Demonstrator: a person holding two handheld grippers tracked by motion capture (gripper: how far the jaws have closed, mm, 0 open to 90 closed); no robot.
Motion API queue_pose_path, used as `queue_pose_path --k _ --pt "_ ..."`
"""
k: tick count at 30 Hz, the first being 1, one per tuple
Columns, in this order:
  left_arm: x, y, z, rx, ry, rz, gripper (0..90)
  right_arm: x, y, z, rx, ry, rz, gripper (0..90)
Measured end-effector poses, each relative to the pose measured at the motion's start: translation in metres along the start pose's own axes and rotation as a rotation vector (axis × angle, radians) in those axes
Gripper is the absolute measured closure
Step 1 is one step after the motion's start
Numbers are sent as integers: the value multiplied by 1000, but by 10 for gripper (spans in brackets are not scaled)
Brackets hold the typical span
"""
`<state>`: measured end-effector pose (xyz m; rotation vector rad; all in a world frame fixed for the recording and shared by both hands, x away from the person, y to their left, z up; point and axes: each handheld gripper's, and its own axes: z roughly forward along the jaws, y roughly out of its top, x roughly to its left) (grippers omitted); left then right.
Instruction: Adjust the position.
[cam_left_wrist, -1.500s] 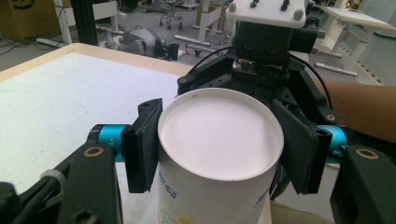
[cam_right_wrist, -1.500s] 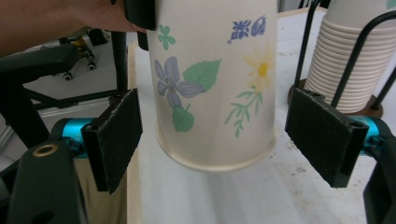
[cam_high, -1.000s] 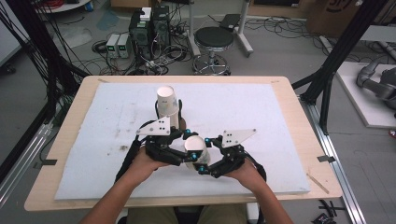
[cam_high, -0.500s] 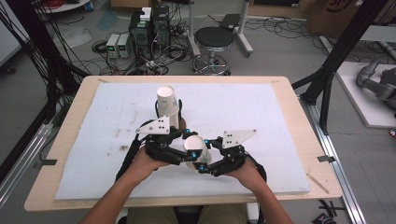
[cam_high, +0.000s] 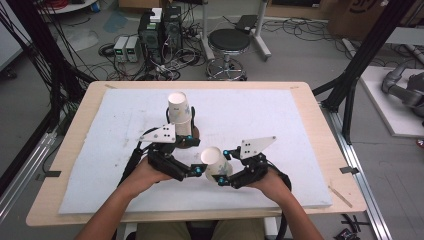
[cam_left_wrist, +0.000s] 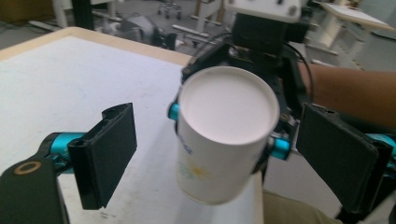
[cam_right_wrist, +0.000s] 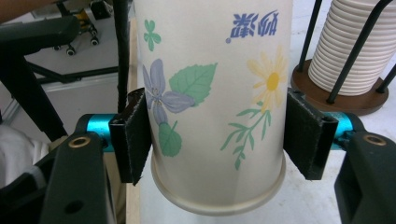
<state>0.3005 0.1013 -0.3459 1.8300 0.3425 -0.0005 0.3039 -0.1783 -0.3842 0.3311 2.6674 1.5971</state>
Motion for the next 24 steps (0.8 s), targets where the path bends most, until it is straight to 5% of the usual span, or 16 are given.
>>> queue_pose_path --k 13,24 --pt "-2 3 -6 31 -15 10 125 -2 13 -12 69 -28 -43 330" --pt "-4 8 0 110 -19 52 127 4 29 -12 219 -21 -122 329"
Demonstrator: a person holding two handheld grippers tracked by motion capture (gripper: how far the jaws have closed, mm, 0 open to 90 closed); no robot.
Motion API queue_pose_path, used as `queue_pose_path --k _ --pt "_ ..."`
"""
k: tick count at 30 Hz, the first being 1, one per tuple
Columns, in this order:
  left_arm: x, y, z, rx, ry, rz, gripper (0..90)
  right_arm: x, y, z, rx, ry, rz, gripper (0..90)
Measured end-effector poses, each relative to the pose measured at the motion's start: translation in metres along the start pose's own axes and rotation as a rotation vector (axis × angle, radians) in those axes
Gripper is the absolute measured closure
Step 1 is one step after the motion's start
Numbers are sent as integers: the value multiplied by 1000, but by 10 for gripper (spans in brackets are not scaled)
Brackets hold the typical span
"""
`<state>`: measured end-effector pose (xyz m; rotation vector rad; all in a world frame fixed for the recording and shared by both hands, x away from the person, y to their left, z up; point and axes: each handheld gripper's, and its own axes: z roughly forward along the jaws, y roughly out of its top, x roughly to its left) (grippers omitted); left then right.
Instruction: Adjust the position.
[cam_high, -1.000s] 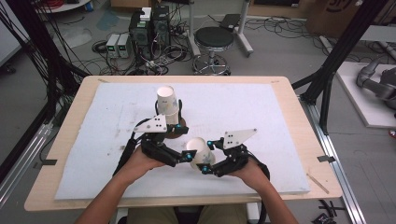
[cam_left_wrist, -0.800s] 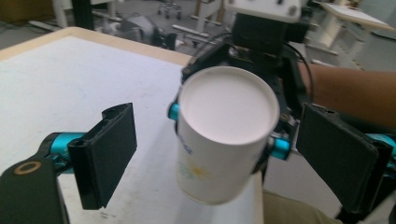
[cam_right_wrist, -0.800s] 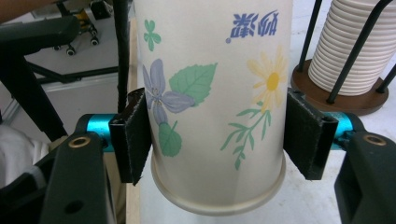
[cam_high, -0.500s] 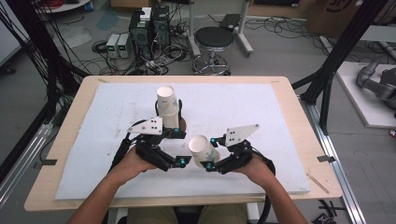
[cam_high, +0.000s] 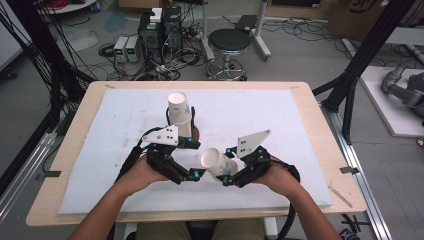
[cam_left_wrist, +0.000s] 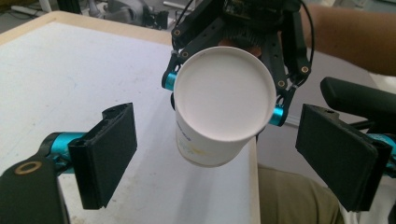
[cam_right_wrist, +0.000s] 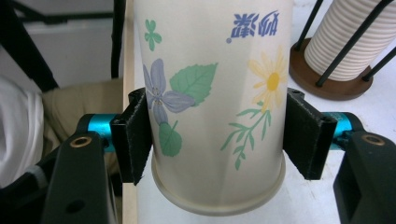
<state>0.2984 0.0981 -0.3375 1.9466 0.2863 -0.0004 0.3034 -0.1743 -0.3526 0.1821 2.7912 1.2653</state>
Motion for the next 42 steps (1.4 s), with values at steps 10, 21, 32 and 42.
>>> queue_pose_path --k 10,21,32,42 --pt "-3 -1 11 75 -21 24 148 5 17 7 142 18 -69 328" --pt "-3 -2 17 135 -58 36 197 9 32 15 271 46 -115 328" --pt "-4 -6 23 181 -91 65 356 9 34 20 342 74 -96 329" --pt "-2 -14 20 142 -94 54 372 8 28 12 241 44 -71 200"
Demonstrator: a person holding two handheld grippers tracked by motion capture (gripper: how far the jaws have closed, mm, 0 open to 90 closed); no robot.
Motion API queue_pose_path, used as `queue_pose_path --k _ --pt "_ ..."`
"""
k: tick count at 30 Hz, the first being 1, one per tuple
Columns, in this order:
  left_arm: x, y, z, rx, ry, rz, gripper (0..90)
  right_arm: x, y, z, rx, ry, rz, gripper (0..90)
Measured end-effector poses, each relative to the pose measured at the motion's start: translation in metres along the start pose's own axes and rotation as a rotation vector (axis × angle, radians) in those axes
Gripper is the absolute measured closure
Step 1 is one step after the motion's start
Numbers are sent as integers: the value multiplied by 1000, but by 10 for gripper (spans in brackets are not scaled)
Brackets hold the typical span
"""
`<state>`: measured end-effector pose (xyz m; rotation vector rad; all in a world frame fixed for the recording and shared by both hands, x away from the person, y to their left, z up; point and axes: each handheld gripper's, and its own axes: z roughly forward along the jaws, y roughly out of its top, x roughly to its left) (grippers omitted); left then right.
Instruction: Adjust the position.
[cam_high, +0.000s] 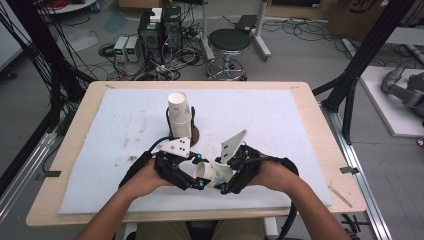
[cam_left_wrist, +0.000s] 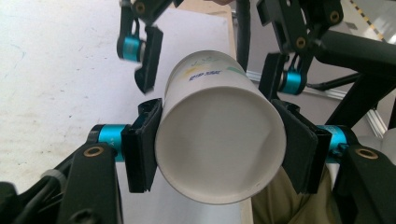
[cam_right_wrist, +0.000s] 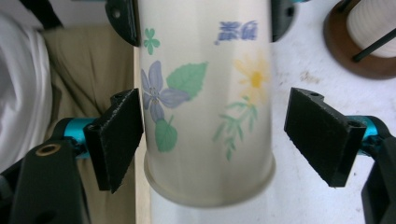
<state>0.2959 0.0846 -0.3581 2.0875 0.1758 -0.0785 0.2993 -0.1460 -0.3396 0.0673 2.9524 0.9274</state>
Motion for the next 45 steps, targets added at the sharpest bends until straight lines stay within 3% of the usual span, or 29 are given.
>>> queue_pose_path --k 4,5,6,10,18,25,30,45 --pt "0 -3 -4 -32 1 1 372 0 -7 -9 -105 -16 32 200" --pt "0 -3 -4 -32 1 1 373 0 -7 -9 -105 -16 32 200" --pt "1 -5 -6 -52 7 -6 372 0 -12 -14 -166 -37 55 200" --pt "2 -7 -11 -97 18 -3 372 0 -21 -20 -258 -60 86 199" --pt "4 -16 -16 -156 44 -9 372 4 -38 -25 -401 -112 136 199" --pt "2 -26 -19 -196 64 -23 372 8 -53 -14 -449 -149 193 195" --pt "0 -27 -23 -219 67 -13 373 9 -61 -7 -513 -118 197 196" --pt "-4 -24 -25 -273 27 7 374 11 -66 5 -575 -45 192 196"
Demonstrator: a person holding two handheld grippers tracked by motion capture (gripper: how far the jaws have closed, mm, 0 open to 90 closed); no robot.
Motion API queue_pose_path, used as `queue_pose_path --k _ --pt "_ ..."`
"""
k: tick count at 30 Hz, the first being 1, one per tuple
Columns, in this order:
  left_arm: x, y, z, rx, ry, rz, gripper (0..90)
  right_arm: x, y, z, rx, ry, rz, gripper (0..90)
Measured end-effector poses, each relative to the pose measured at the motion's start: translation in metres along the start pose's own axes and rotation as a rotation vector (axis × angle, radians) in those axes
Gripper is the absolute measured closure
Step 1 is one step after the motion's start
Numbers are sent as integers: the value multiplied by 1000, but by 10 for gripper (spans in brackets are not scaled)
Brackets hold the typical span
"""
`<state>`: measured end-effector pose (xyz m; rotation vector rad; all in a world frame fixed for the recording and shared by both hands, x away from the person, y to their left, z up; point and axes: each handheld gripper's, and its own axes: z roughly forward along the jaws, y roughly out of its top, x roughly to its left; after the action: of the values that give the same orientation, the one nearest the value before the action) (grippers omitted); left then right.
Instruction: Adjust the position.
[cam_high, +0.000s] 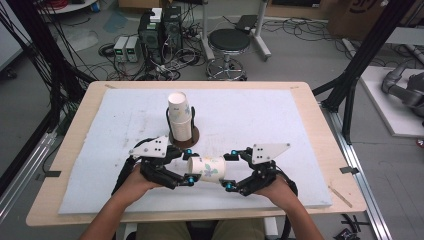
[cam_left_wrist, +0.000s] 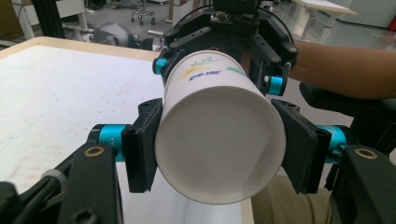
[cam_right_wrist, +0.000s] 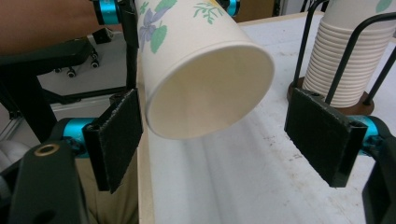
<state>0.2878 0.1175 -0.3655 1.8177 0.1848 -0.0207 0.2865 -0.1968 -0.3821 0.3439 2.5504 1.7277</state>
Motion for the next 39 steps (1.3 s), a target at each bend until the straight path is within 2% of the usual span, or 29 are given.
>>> queue_pose_path --k 15,20,29,34,36,37,38,39 --pt "-3 1 3 -24 -49 9 375 2 1 8 -25 71 -2 197" --pt "-3 0 4 -29 -57 9 375 2 0 9 -43 107 -7 252" --pt "-3 -2 5 -45 -62 1 375 2 -1 8 -50 109 -6 271" --pt "-2 -7 5 -43 -56 -22 364 1 -1 7 -57 117 5 283" --pt "-1 -8 6 -33 -54 -26 349 0 -1 6 -59 118 16 283" --pt "-1 -10 8 -17 -36 -38 279 -1 -1 5 -52 115 13 284" --pt "0 -11 10 9 -8 -83 208 -1 -1 4 -40 110 14 286" --pt "0 -12 10 18 4 -88 160 -1 -1 4 -33 103 12 288"
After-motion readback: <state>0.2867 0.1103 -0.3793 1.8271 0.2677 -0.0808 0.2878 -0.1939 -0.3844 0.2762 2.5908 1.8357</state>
